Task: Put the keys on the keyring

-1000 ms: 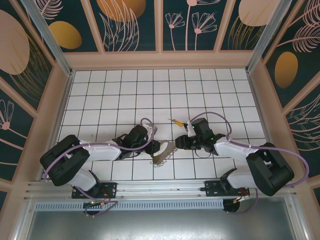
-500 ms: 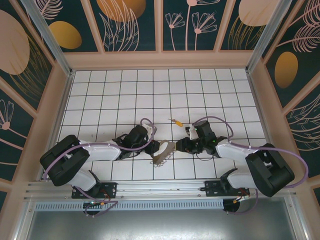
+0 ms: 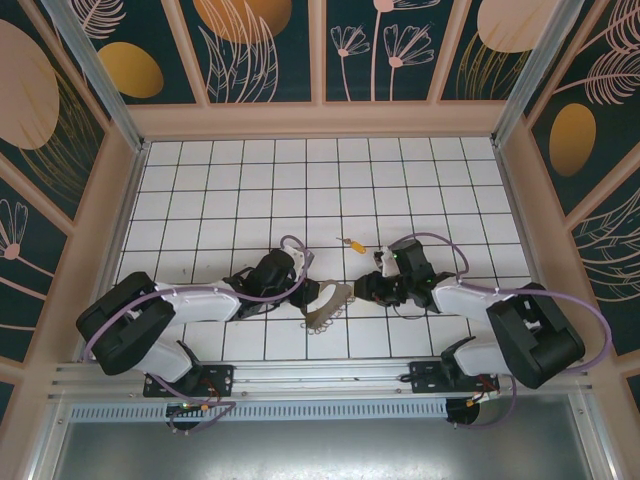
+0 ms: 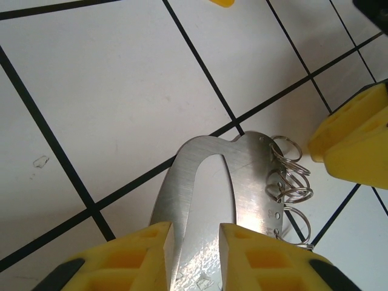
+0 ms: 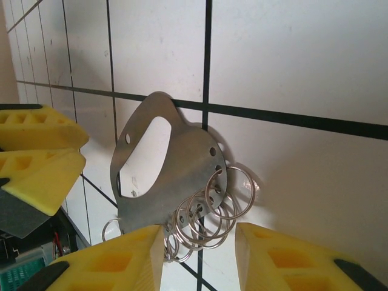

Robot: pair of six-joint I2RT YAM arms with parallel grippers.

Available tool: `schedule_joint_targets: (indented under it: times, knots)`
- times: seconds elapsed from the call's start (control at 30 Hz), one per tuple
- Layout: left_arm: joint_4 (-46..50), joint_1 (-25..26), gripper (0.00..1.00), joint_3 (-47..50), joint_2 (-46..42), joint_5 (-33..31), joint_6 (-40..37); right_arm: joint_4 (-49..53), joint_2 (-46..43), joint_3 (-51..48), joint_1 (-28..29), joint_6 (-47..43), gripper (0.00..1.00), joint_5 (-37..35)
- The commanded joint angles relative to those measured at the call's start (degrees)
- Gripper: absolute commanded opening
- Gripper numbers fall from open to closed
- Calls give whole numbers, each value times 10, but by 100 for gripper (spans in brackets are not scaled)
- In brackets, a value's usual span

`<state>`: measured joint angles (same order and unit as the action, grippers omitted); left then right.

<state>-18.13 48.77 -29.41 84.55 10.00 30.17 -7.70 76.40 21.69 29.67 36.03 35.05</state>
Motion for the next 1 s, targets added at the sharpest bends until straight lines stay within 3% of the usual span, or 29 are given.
schedule_joint_targets:
  times: [0.0, 0.97]
  knots:
    - [6, 4, 26, 2, -14, -6, -13, -26, 9, -11, -3, 18, 36, 14]
    - [-4, 4, 26, 18, -25, -16, -19, -89, 61, 6, -7, 46, 37, 26]
